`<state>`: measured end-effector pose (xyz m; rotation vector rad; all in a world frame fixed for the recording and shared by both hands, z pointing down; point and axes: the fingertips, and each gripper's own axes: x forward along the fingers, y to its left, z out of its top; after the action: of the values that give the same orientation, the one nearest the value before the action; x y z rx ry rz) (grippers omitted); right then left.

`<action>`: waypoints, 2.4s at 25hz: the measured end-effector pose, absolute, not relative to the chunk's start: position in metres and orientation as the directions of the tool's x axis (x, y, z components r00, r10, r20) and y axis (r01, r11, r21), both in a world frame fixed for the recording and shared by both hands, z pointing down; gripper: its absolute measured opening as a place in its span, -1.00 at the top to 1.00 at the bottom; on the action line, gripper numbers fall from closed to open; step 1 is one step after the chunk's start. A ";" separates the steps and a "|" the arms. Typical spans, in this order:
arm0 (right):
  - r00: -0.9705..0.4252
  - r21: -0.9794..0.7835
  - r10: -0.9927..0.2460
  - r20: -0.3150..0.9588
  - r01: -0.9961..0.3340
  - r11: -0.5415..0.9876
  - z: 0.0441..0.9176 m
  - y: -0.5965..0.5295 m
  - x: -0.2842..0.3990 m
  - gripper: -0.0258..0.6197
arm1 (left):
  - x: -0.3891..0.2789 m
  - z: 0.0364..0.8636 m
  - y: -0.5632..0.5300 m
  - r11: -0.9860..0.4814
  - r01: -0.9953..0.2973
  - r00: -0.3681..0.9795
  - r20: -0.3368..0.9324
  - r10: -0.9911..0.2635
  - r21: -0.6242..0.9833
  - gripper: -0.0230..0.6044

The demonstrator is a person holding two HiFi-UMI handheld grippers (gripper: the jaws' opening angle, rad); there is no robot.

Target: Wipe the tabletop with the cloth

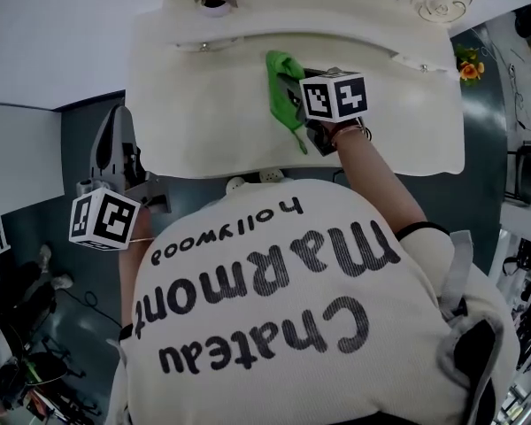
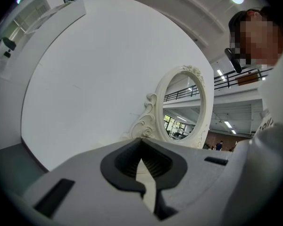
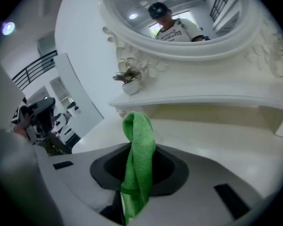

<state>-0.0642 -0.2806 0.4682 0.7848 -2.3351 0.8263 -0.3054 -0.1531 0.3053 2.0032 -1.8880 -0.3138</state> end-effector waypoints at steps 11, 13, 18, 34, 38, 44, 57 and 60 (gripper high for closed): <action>-0.694 -0.381 -0.161 0.702 -0.557 0.738 0.502 -0.236 -0.127 0.60 | -0.324 0.308 -0.136 0.011 -0.912 0.031 0.095 -0.995 0.411 0.90; -0.671 -0.351 -0.175 0.721 -0.571 0.742 0.510 -0.239 -0.131 0.60 | -0.325 0.309 -0.135 0.015 -0.911 0.028 0.098 -0.995 0.411 0.90; -0.612 -0.250 -0.192 0.767 -0.562 0.789 0.518 -0.243 -0.132 0.61 | -0.327 0.309 -0.136 0.012 -0.908 0.030 0.095 -0.995 0.419 0.90; -0.581 -0.203 -0.213 0.785 -0.567 0.798 0.521 -0.244 -0.131 0.62 | -0.319 0.311 -0.147 -0.027 -0.907 0.071 0.089 -0.993 0.420 0.90; -0.575 -0.199 -0.219 0.788 -0.575 0.793 0.521 -0.245 -0.128 0.62 | -0.315 0.310 -0.150 -0.039 -0.909 0.082 0.088 -0.993 0.415 0.90; -0.565 -0.189 -0.242 0.789 -0.597 0.779 0.520 -0.248 -0.117 0.62 | -0.312 0.310 -0.152 -0.053 -0.908 0.098 0.088 -0.991 0.415 0.90; -0.538 -0.183 -0.294 0.790 -0.665 0.724 0.520 -0.256 -0.085 0.62 | -0.299 0.309 -0.161 -0.095 -0.904 0.143 0.085 -0.986 0.416 0.90; -0.532 -0.183 -0.308 0.788 -0.682 0.708 0.521 -0.258 -0.077 0.62 | -0.295 0.310 -0.163 -0.106 -0.902 0.155 0.086 -0.984 0.418 0.90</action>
<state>-0.0771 -0.2584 0.5209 0.7505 -2.1432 0.6198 -0.2948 -0.1634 0.3102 2.0672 -1.8008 -0.3014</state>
